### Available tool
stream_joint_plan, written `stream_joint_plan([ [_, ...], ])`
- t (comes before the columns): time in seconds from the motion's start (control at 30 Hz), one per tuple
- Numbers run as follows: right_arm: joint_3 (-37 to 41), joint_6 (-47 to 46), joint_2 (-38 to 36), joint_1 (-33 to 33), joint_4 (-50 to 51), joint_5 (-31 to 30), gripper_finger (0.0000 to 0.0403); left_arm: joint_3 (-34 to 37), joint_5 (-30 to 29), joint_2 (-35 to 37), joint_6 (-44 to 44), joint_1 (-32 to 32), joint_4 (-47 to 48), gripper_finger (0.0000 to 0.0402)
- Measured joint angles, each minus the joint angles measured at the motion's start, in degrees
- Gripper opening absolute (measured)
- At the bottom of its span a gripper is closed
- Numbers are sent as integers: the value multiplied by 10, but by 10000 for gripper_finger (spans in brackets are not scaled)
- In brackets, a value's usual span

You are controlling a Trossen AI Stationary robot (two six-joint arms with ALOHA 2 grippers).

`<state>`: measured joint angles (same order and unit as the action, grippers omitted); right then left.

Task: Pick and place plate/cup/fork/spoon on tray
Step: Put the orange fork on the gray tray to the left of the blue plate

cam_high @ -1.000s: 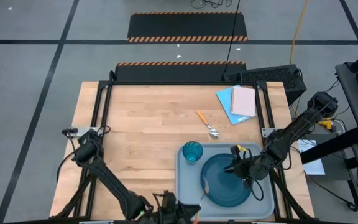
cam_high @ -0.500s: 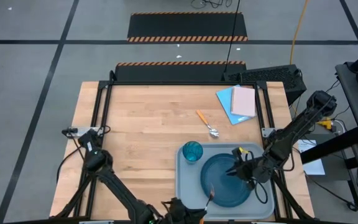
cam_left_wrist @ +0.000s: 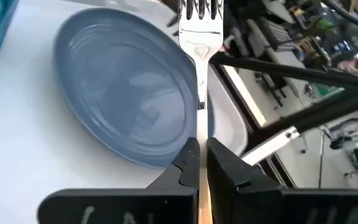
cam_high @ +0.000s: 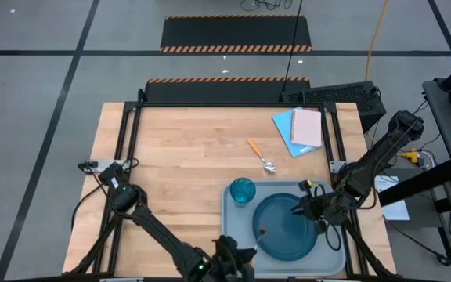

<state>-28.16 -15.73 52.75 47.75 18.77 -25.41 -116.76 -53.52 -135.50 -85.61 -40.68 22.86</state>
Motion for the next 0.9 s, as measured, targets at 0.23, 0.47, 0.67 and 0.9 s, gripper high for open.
stream_joint_plan([
  [0.23, 0, -29, -1, 0, 21, 1, 43, 39, 55, 0, -104, 21, 57, 9],
  [0.47, 15, -46, -2, 10, 24, 2, 43, 83, 92, 0, -186, 34, 83, 9],
  [0.67, 43, -57, -1, 14, 26, 0, 43, 115, 151, 0, -222, 52, 86, 18],
  [0.9, 43, -29, -10, 10, 24, -7, 43, 120, 181, 0, -224, 74, 86, 22],
])
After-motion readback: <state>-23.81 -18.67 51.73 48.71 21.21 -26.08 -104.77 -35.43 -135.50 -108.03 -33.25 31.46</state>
